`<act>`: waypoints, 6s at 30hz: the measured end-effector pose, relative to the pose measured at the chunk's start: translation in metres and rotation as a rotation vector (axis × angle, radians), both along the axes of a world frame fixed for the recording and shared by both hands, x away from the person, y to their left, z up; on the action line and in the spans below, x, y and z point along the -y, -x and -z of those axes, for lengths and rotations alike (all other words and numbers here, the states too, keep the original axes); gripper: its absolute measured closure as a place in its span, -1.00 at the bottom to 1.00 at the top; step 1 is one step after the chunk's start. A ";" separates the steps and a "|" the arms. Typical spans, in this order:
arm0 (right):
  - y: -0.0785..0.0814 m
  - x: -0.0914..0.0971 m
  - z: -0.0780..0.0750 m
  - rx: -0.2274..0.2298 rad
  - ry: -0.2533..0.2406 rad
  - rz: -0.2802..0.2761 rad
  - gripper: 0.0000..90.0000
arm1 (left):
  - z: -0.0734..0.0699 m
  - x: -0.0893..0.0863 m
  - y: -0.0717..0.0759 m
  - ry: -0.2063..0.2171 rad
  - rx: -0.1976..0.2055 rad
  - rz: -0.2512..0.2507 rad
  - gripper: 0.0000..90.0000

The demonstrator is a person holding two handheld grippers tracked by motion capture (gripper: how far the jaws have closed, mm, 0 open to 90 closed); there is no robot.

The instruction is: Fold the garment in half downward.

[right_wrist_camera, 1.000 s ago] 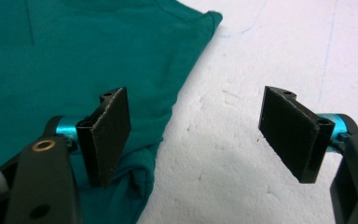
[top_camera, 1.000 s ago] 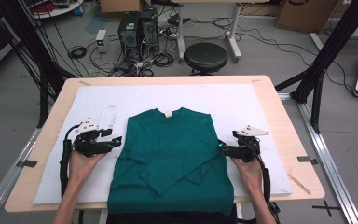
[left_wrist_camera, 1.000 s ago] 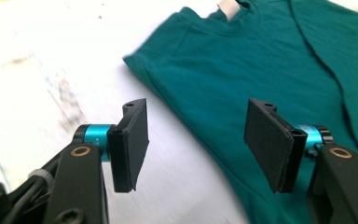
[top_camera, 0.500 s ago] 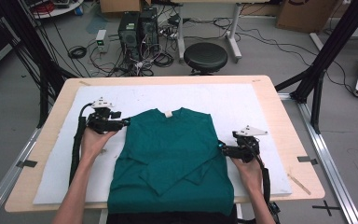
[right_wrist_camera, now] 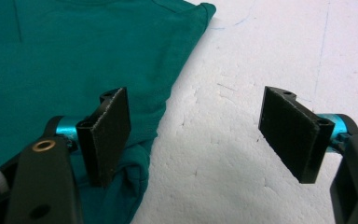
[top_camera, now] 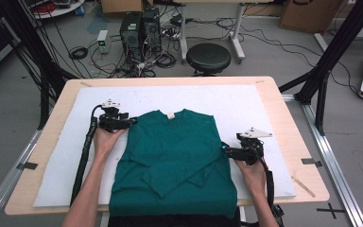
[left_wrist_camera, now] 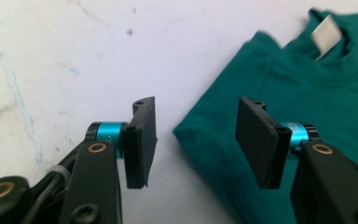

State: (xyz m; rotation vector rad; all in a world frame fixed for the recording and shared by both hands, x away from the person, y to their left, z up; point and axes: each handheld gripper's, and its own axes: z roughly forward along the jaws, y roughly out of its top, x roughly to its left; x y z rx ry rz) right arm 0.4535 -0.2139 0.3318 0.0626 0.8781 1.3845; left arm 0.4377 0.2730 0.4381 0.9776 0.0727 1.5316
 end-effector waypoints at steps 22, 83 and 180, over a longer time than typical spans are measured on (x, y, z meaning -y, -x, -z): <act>-0.001 -0.001 -0.001 -0.009 -0.002 0.012 -0.43 | 0.004 0.012 -0.002 -0.073 0.003 -0.089 0.73; 0.011 -0.060 -0.132 -0.220 0.139 0.122 0.75 | 0.003 0.011 -0.003 -0.073 -0.003 -0.075 0.88; 0.039 -0.014 -0.028 -0.111 0.195 -0.034 0.89 | 0.106 0.009 0.035 -0.256 0.087 0.041 0.88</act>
